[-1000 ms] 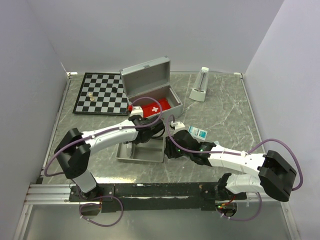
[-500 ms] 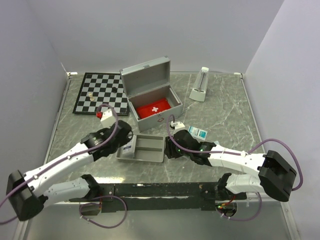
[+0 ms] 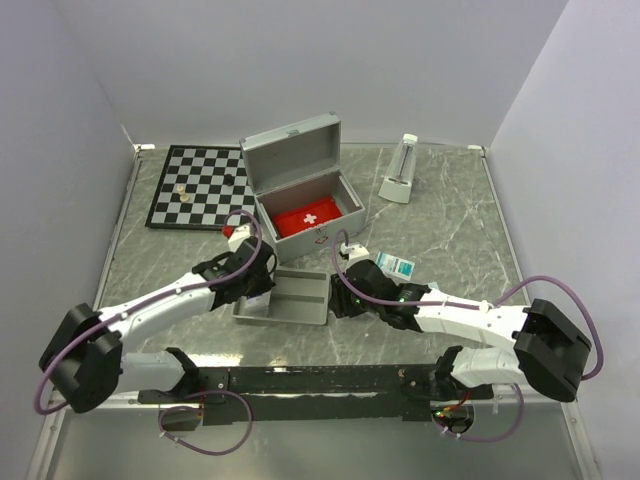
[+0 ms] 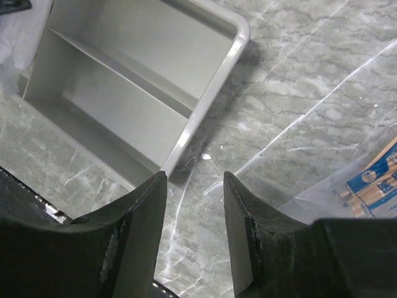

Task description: Organize the medicine kit

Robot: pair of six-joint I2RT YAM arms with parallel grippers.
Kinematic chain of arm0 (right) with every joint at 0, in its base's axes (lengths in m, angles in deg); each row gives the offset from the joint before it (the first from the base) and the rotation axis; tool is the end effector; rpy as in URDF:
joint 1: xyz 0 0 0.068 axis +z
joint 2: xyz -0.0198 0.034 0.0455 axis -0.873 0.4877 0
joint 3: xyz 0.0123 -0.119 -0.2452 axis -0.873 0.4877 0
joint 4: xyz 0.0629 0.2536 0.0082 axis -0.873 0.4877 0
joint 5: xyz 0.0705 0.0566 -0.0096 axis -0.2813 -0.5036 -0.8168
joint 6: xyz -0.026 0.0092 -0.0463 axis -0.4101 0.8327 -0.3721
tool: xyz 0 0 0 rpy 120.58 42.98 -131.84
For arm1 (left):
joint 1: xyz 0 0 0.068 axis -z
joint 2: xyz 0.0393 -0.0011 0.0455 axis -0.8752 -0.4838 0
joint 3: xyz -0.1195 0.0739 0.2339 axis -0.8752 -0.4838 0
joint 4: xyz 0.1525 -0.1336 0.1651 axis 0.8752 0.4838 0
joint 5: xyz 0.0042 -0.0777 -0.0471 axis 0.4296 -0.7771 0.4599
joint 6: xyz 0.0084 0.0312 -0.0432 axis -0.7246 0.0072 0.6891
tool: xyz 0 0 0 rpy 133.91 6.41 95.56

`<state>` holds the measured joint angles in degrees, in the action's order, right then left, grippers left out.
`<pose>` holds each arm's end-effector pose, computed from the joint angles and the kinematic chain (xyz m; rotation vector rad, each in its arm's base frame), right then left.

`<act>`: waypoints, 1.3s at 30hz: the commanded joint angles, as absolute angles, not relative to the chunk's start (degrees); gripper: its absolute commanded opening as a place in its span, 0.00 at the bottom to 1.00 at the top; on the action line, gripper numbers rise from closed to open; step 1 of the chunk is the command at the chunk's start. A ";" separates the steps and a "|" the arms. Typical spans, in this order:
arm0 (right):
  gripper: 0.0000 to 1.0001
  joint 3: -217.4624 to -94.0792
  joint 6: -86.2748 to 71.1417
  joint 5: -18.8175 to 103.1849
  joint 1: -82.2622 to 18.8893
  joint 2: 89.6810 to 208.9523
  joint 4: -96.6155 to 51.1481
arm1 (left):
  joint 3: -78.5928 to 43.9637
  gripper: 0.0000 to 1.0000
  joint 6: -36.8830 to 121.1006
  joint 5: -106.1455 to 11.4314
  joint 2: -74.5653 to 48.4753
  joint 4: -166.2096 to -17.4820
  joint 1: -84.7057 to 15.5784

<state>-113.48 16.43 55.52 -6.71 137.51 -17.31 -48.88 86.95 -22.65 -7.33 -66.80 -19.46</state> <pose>0.1445 0.1935 0.1922 -0.4296 2.3468 0.6301 0.1847 -0.1507 0.2092 -0.4398 2.4315 -0.4070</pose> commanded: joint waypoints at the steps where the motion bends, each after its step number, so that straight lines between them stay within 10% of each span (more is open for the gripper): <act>1: 0.49 -114.41 16.29 55.98 -7.11 138.28 -17.44 | -49.58 0.01 86.16 -24.60 -8.83 -68.12 -20.98; 15: 0.55 -113.98 17.87 58.59 -8.69 133.91 -15.08 | -53.53 0.01 87.22 -23.01 2.65 -70.22 -22.65; 20: 0.66 -114.85 17.17 65.03 -12.19 127.56 -7.70 | -57.13 0.22 88.80 -21.17 14.97 -75.58 -22.74; 39: 0.56 -116.26 20.95 62.48 -23.55 142.67 -0.48 | -65.58 0.29 95.30 -15.89 26.50 -75.60 -22.83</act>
<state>-114.09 20.16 62.32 -23.10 140.96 -1.13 -66.41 93.84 -17.03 26.18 -75.00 -22.58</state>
